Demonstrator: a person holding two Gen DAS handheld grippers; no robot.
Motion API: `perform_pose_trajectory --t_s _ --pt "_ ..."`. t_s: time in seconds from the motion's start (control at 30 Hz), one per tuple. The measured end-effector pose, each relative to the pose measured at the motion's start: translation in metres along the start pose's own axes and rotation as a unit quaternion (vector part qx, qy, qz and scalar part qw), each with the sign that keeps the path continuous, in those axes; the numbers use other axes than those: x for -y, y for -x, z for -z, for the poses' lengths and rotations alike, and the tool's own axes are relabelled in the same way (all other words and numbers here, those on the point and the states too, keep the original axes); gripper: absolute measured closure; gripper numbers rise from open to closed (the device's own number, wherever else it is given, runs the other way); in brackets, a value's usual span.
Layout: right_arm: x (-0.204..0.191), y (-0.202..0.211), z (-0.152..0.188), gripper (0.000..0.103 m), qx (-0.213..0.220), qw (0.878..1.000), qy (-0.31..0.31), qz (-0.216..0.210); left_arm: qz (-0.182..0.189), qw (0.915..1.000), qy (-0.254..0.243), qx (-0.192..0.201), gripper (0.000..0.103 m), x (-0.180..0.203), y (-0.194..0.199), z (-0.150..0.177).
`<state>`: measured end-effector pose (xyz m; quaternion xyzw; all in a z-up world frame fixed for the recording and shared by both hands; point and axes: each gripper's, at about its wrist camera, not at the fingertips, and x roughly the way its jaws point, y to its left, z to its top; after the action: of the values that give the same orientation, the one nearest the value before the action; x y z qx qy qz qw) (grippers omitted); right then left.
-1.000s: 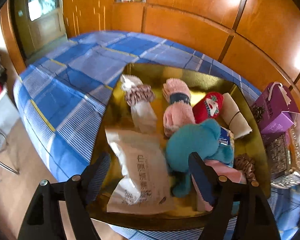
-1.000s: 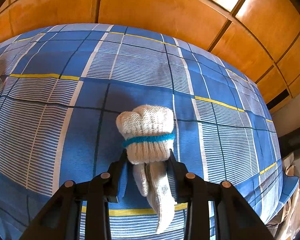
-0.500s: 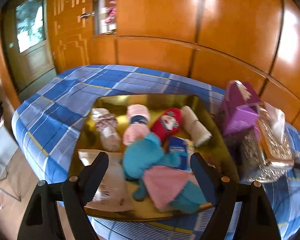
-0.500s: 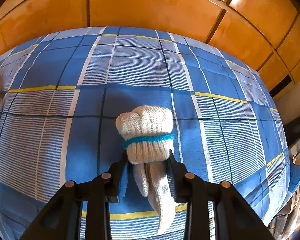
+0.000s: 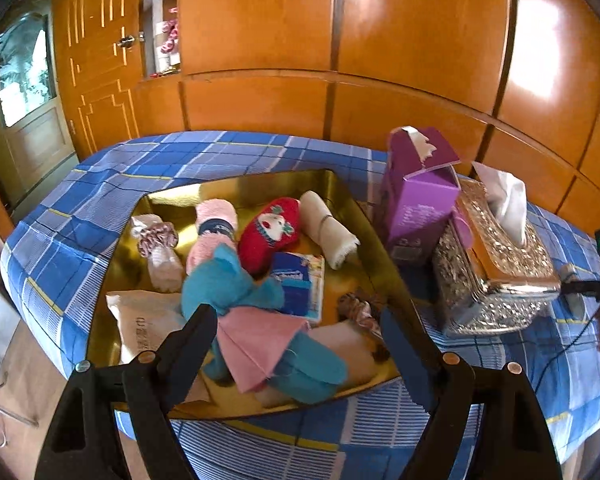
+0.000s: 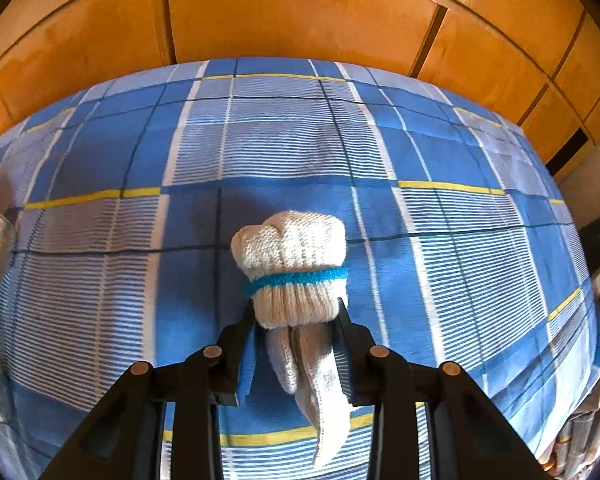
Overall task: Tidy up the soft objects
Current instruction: 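Carry the white knit glove into the gold tray and open the right tool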
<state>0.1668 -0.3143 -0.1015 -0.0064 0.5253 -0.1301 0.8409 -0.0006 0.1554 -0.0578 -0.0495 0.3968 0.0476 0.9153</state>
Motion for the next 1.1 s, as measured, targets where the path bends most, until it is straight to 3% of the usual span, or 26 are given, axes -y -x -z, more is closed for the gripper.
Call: perform_pose_trajectory --t_s 0.37,0.6,0.77,0.93,1.0,1.1 --pt "-0.038 0.01 -0.019 0.073 -0.012 0.999 0.013 -0.05 0.007 1.0 -0.002 -0.005 0.019 -0.003 0.001 0.006" --pt "-0.073 0.042 -0.034 0.073 0.024 0.996 0.041 -0.077 0.007 1.0 0.003 -0.005 0.019 -0.008 0.002 0.008" --pt "-0.101 0.088 -0.045 0.073 0.067 0.988 0.062 -0.123 0.001 0.9999 0.01 -0.001 0.019 -0.015 0.003 0.008" --pt "-0.142 0.153 -0.046 0.073 0.11 0.966 0.104 -0.21 -0.014 0.9993 0.027 0.023 0.019 -0.036 0.017 0.002" --pt "-0.163 0.177 -0.04 0.073 0.111 0.951 0.127 -0.26 -0.031 0.9983 0.036 0.032 0.019 -0.05 0.022 -0.001" --pt "-0.212 0.208 -0.017 0.073 0.104 0.917 0.189 -0.336 -0.063 0.9953 0.063 0.039 0.019 -0.075 0.027 -0.002"
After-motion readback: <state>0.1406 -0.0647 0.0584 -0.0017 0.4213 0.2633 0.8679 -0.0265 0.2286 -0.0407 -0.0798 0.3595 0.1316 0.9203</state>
